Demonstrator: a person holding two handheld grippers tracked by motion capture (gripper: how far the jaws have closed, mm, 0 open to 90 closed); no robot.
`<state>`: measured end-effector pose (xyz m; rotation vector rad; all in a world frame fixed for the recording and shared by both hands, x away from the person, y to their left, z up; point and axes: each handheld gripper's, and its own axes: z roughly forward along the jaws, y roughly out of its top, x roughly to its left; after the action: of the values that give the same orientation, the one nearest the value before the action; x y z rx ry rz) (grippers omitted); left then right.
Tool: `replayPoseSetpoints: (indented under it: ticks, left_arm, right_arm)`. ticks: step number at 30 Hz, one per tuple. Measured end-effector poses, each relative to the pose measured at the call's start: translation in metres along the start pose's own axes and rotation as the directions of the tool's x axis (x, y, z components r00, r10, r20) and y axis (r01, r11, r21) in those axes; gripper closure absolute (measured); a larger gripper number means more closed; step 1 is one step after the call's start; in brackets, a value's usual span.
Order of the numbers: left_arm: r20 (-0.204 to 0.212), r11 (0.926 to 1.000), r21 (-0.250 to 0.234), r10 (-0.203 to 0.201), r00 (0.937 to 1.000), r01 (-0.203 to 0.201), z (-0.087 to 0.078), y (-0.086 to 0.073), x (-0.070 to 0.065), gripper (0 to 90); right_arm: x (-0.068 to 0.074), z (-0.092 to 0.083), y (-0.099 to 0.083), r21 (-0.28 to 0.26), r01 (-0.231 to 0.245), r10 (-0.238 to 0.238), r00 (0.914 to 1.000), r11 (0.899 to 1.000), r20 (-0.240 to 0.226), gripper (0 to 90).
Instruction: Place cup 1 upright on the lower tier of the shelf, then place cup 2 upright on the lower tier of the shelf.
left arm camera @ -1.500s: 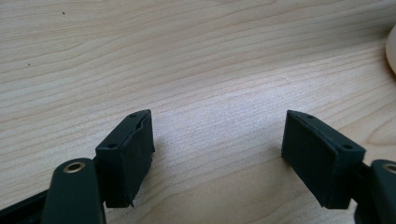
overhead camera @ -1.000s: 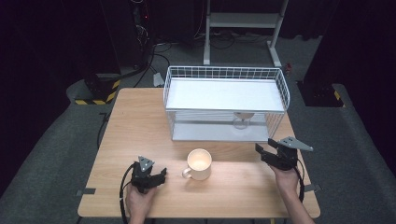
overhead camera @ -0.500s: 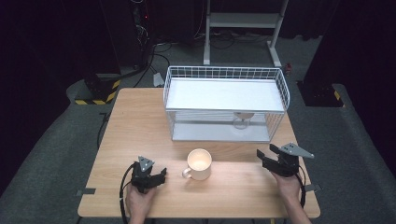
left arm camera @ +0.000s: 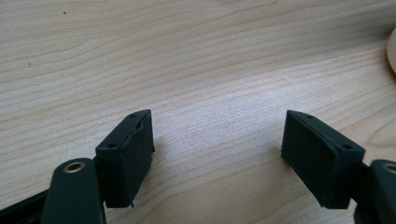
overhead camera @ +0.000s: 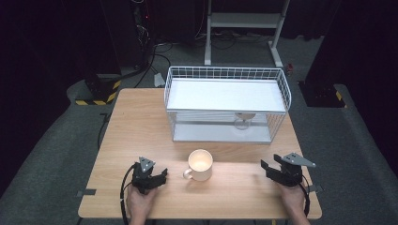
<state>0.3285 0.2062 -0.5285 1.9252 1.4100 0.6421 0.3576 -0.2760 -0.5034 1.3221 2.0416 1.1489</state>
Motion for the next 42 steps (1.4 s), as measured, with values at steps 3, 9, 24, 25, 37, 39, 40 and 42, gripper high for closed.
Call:
replayPoseSetpoints:
  ticks: [3, 9, 24, 25, 37, 39, 40, 42]
  left_arm:
    - [0.0, 1.0, 0.0, 0.0, 1.0, 0.0, 0.0, 0.0, 0.0, 25.4]
    - [0.003, 1.0, 0.0, -0.002, 1.0, 0.002, 0.0, 0.0, 0.0, 25.2]
    - [0.032, 0.9998, 0.006, -0.018, 0.9993, 0.017, 0.002, 0.002, 0.001, 19.6]
    - [0.041, 0.9996, 0.003, -0.026, 0.9988, 0.026, 0.001, 0.002, 0.002, 19.6]
    - [0.193, 0.9972, -0.07, -0.013, 0.9811, 0.026, -0.024, 0.003, -0.011, 13.8]
    - [0.205, 0.9967, -0.079, -0.001, 0.9788, 0.017, -0.028, 0.002, -0.015, 13.6]
    - [0.213, 0.9964, -0.083, 0.004, 0.9771, 0.014, -0.03, 0.001, -0.018, 13.6]
    - [0.225, 0.9965, -0.083, 0.014, 0.9743, 0.005, -0.033, 0.0, -0.022, 13.5]
  right_arm:
    - [0.0, 0.003, -0.006, 0.05, 0.009, -0.01, 0.9999, 0.999, 0.012, 34.0]
    - [0.003, 0.01, -0.013, 0.136, 0.053, -0.057, 0.9981, 0.989, 0.024, 32.7]
    - [0.004, 0.015, -0.014, 0.178, 0.068, -0.075, 0.9966, 0.982, 0.034, 26.6]
    - [0.004, 0.015, -0.014, 0.178, 0.068, -0.075, 0.9966, 0.982, 0.034, 26.6]
    - [0.004, 0.015, -0.015, 0.177, 0.072, -0.08, 0.9962, 0.982, 0.036, 26.6]
    - [0.004, 0.015, -0.015, 0.177, 0.072, -0.08, 0.9962, 0.982, 0.036, 26.6]
    - [0.004, 0.015, -0.015, 0.177, 0.072, -0.079, 0.9962, 0.982, 0.036, 26.6]
    - [0.004, 0.015, -0.015, 0.176, 0.075, -0.082, 0.996, 0.982, 0.036, 26.6]
